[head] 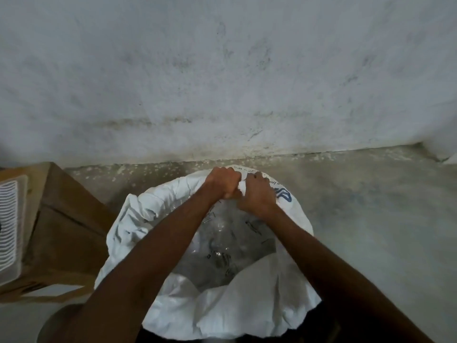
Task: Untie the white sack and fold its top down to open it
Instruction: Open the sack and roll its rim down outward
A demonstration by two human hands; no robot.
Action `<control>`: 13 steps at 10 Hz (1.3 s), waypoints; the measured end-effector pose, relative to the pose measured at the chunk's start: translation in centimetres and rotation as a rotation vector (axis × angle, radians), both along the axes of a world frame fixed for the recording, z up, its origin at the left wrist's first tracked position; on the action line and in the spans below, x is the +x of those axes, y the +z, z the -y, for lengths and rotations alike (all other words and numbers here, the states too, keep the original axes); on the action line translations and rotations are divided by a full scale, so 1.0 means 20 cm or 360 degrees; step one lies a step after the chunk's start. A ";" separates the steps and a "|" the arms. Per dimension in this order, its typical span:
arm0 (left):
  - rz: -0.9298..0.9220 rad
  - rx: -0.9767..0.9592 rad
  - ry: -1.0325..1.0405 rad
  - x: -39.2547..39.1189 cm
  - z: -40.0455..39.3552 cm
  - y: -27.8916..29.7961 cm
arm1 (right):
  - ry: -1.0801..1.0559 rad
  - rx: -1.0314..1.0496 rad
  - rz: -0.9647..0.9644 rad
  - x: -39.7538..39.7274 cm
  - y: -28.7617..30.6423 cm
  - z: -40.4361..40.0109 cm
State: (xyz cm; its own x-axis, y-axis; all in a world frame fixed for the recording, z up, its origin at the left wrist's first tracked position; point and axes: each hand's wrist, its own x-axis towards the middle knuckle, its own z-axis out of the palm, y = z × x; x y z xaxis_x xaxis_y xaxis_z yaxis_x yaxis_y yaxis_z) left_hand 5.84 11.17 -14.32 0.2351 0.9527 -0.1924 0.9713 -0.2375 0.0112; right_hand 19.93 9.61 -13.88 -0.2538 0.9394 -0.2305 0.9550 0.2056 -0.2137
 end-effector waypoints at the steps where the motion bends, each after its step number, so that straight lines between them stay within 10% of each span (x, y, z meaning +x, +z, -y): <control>1: -0.0074 -0.0482 0.0224 -0.02 -0.04 0.01 | -0.0238 0.0438 0.0342 0.00 -0.05 0.17; 2: -0.0054 -0.0764 0.0198 -0.05 -0.09 0.04 | -0.0448 0.0026 0.0003 0.09 -0.12 0.12; 4: 0.0250 0.0310 -0.0395 0.19 0.09 0.01 | -0.0464 -0.0803 -0.0888 0.24 0.03 -0.04; 5: 0.0269 0.0307 -0.0413 0.27 0.09 0.04 | -0.0567 -0.1345 -0.1232 0.30 0.12 -0.05; 8: -0.0159 -0.0508 0.0023 0.38 -0.08 0.16 | -0.0604 -0.0380 -0.0203 0.44 0.12 0.34; 10: 0.0154 -0.0442 0.0008 0.41 0.00 0.25 | -0.0958 -0.0658 -0.1067 0.58 -0.05 0.21; 13: 0.1533 -0.0265 0.0442 0.60 0.82 0.16 | -0.1067 -0.1054 -0.1877 0.74 0.09 0.24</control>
